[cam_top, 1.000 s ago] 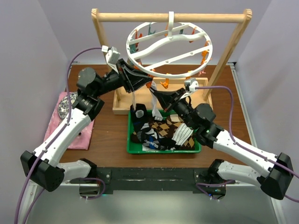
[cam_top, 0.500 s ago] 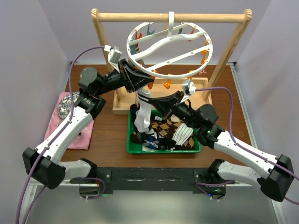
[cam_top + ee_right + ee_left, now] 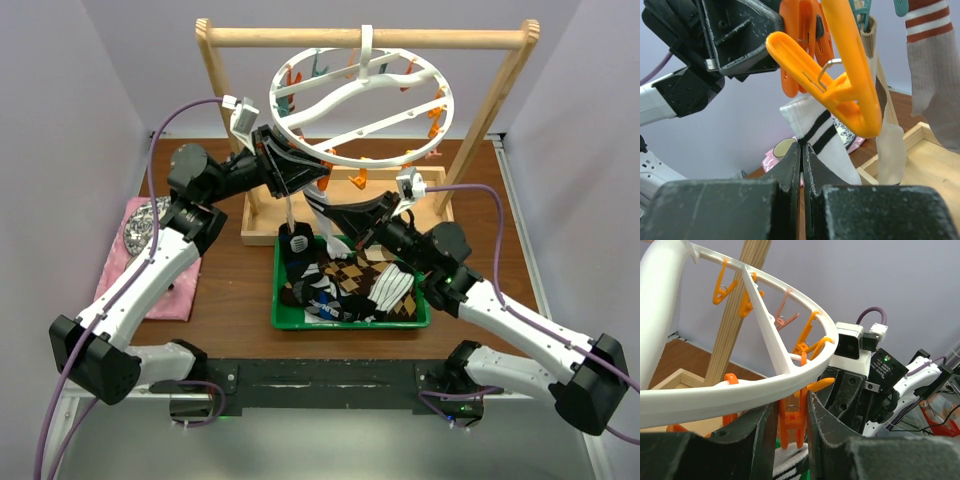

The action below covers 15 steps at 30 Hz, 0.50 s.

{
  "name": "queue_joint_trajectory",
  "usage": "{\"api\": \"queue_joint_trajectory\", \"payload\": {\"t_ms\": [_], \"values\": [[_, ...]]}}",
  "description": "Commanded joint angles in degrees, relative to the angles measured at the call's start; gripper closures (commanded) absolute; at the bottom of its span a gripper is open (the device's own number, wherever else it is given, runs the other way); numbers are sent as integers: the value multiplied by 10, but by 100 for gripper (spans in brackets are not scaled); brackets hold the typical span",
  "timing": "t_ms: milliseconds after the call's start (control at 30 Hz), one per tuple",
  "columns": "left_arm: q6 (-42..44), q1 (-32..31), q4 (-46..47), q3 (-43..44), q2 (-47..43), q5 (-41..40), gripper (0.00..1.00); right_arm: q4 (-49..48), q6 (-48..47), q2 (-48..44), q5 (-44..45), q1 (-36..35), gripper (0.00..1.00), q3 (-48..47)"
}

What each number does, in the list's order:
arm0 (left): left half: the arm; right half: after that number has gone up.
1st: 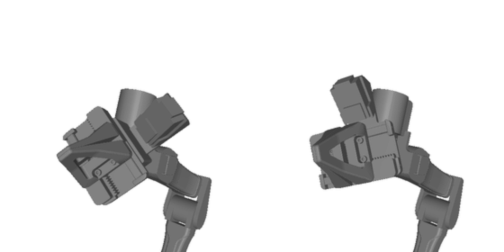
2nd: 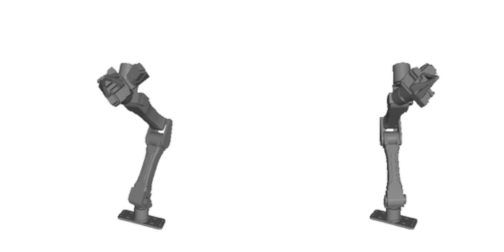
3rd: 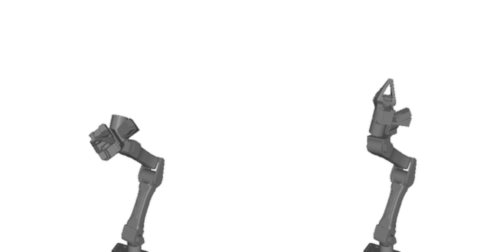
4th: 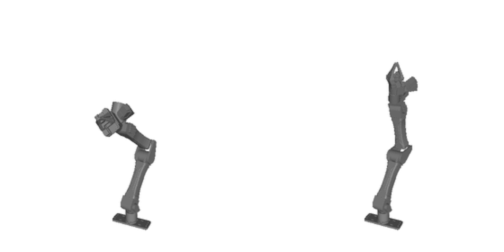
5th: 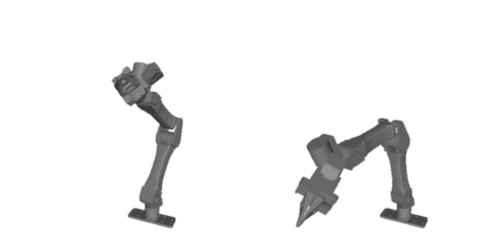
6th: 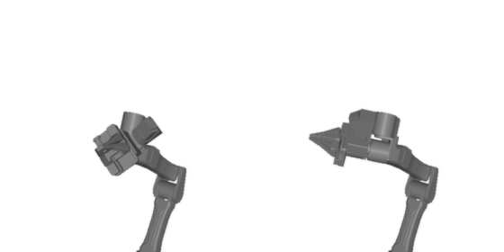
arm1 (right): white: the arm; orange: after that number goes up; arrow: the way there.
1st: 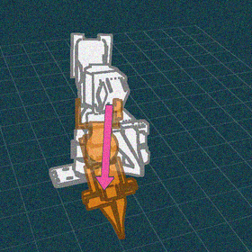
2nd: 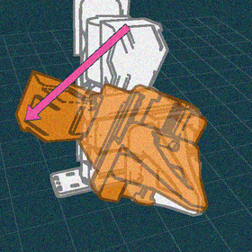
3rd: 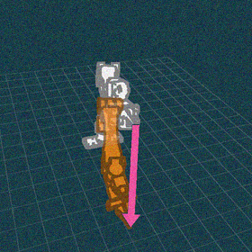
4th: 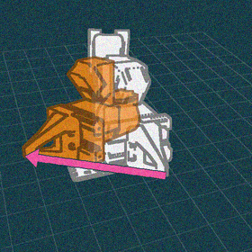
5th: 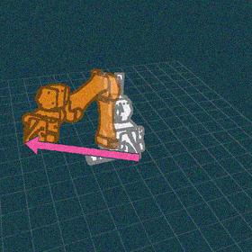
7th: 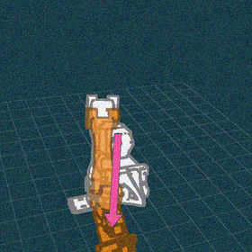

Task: Clip the socks to the hanger
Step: Clamp the sock onto the hanger.

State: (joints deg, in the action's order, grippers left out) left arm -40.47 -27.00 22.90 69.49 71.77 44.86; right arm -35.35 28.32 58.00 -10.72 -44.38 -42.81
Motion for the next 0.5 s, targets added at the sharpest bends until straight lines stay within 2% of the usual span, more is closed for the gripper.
{"api": "queue_joint_trajectory", "payload": {"t_ms": [0, 467], "values": [[-22, -2, 22, -1, -3, 61, 100, -32, 10, -2, -18, 10, 100, 5], [-24, -2, 27, -5, -3, 64, 100, -89, 45, 16, -86, 46, 100, 11]]}}
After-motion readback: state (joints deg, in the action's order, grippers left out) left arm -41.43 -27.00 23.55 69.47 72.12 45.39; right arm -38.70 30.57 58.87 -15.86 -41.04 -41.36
